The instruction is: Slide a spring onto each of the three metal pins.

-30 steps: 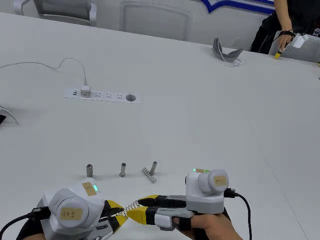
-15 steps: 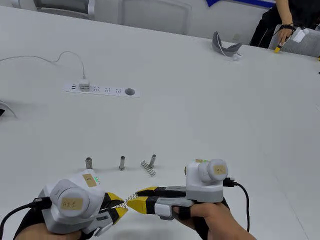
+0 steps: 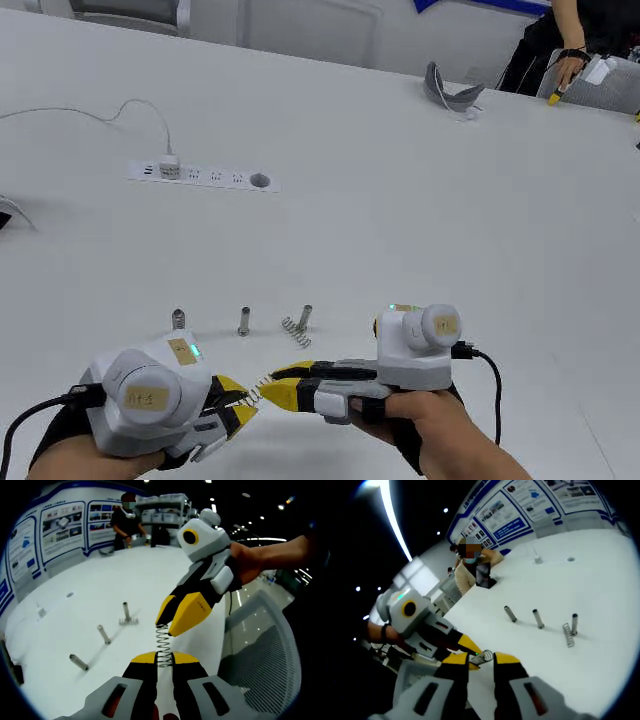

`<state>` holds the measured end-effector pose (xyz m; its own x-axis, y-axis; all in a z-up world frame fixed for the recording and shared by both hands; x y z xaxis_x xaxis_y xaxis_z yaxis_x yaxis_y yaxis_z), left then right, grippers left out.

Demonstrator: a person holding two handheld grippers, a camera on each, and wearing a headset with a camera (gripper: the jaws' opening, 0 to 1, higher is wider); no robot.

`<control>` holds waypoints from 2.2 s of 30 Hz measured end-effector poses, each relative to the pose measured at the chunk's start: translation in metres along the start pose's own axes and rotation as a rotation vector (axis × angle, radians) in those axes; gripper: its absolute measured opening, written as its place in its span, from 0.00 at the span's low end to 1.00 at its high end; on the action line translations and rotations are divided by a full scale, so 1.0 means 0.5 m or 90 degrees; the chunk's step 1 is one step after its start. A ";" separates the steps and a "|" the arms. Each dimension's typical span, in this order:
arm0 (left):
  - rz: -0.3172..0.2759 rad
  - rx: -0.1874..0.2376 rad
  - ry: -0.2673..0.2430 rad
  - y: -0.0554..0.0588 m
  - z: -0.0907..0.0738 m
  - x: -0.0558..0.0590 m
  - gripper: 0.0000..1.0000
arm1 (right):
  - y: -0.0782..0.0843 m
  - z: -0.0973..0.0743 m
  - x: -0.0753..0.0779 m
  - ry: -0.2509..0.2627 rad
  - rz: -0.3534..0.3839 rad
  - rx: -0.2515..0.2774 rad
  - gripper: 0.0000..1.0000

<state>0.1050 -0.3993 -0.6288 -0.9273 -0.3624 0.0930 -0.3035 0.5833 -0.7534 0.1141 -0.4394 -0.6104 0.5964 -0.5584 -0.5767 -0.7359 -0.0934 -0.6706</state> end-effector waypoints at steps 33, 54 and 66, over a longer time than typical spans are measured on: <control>0.044 0.019 0.027 -0.032 -0.005 0.004 0.10 | -0.020 0.006 -0.030 -0.043 -0.185 -0.155 0.12; 0.089 0.018 0.056 -0.039 -0.006 0.025 0.09 | 0.001 0.009 -0.052 -0.063 -0.442 -0.375 0.13; 0.103 0.011 0.069 -0.029 -0.002 0.035 0.10 | 0.016 0.012 -0.058 -0.073 -0.520 -0.414 0.12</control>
<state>0.0928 -0.4132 -0.6157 -0.9820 -0.1847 0.0389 -0.1462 0.6144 -0.7753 0.0927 -0.4190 -0.6018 0.9910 -0.0477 -0.1252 -0.1060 -0.8507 -0.5149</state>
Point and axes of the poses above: the centre of the closed fingertips' face, and the gripper's own axes: z roughly forward along the fingers, x roughly to its right, y roughly out of its underside, the point moved 2 cm from there along -z, roughly backward along the fingers, and after that the axes turned 4 degrees about -x, right-handed, at the moved point
